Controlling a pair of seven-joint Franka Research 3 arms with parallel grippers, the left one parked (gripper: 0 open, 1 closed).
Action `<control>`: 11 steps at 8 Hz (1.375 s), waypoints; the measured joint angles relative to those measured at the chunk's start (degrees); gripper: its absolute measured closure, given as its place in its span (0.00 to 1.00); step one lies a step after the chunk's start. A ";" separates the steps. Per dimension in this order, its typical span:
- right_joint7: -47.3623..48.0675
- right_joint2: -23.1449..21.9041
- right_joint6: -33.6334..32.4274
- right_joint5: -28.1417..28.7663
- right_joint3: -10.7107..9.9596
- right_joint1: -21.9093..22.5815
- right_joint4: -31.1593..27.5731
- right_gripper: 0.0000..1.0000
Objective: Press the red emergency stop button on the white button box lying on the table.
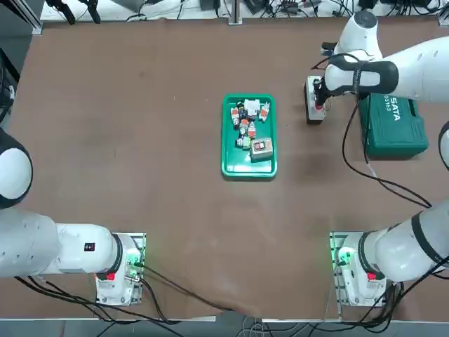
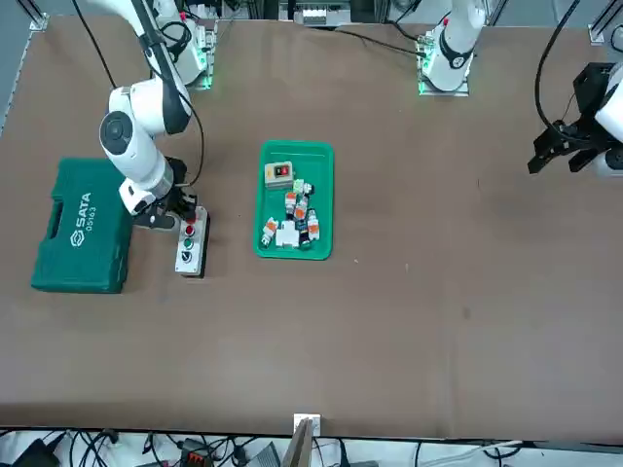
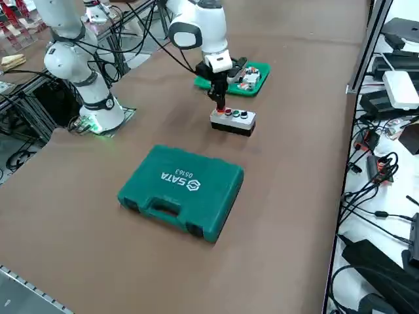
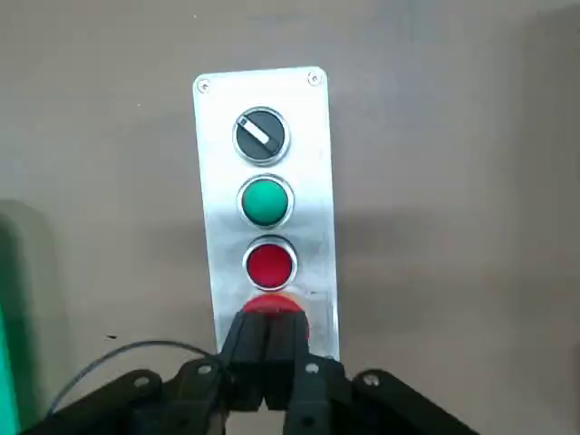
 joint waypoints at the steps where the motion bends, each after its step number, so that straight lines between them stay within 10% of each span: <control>1: 0.01 0.24 0.00 0.00 0.00 0.00 -0.11 0.98; 11: 0.05 0.92 0.57 0.00 -0.02 0.01 -0.10 0.98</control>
